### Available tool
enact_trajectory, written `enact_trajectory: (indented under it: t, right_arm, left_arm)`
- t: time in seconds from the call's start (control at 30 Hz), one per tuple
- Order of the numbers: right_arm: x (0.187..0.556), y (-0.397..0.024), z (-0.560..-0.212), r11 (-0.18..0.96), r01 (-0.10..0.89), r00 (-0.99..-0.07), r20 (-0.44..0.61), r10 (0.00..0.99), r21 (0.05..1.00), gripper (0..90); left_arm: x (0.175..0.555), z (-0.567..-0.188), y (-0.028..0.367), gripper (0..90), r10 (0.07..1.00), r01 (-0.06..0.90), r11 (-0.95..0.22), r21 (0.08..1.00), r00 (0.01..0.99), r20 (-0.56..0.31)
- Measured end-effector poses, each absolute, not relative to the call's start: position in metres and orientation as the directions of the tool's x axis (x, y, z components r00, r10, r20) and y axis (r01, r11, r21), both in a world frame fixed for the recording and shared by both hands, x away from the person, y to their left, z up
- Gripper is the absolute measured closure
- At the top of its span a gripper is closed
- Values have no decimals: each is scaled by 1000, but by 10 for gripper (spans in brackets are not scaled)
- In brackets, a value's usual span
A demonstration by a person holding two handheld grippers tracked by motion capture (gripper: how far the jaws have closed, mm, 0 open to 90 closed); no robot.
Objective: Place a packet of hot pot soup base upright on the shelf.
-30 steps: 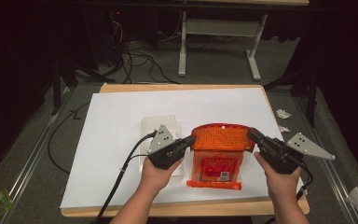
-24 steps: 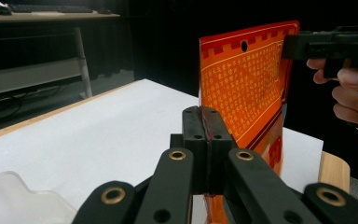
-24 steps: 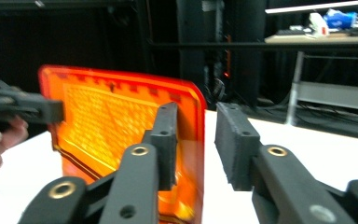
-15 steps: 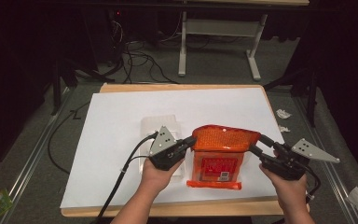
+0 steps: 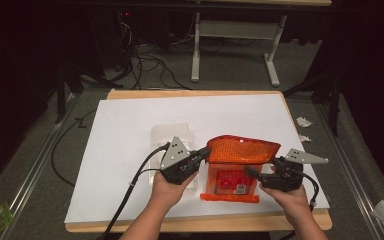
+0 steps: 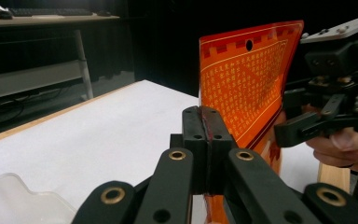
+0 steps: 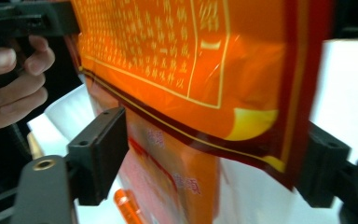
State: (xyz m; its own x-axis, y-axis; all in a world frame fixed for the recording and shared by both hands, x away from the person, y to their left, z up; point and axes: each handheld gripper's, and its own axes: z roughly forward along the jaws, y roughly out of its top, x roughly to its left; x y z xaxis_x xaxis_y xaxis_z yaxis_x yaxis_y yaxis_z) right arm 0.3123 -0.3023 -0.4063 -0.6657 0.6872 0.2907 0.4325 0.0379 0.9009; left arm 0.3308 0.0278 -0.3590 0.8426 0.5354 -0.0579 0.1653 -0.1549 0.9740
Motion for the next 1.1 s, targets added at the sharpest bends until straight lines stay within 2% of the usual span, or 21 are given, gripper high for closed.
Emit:
enact_trajectory:
  t: [0.07,0.1,0.2,0.27,0.37,0.4,0.47,0.5,0.53,0.57,0.6,0.73,0.93,1.1]
  right_arm:
    - [314,-301,-408,43,438,-674,297,676,898,254]
    - [316,-299,-411,57,447,-692,305,654,893,325]
    - [316,-296,-413,71,450,-709,308,634,890,386]
    - [314,-299,-414,77,440,-728,305,614,895,517]
    - [314,-301,-414,83,430,-748,303,591,899,565]
    - [313,-303,-415,85,425,-764,307,568,901,618]
    - [313,-304,-415,90,424,-770,306,560,901,640]
    - [312,-304,-414,93,416,-777,301,553,905,672]
    - [309,-303,-413,97,407,-787,295,542,908,715]
    - [309,-302,-413,96,408,-785,296,544,908,717]
    - [309,-302,-413,96,408,-785,296,544,908,717]
    - [308,-303,-411,98,420,-779,303,549,902,718]
    - [307,-302,-410,98,437,-768,314,559,894,717]
    - [305,-303,-411,95,449,-757,322,568,888,716]
  left_arm:
    - [330,-359,28,900,535,163,-156,974,843,-55]
    - [330,-359,27,900,537,164,-157,974,842,-55]
    - [330,-359,28,900,541,164,-158,974,839,-54]
    - [329,-358,28,899,545,163,-165,973,837,-48]
    - [329,-358,29,893,547,166,-168,972,836,-48]
    - [330,-358,29,879,564,170,-174,970,824,-44]
    - [330,-358,29,864,572,176,-174,969,819,-46]
    - [332,-358,30,824,583,187,-187,964,811,-44]
    - [334,-359,31,699,592,203,-205,958,805,-44]
    - [334,-360,32,652,597,210,-221,952,801,-39]
    - [334,-362,34,652,610,214,-233,949,792,-28]
    - [328,-366,52,482,654,220,-269,938,757,11]
    - [321,-368,102,416,712,263,-223,939,702,-28]
    - [314,-375,150,407,760,296,-198,935,648,-44]
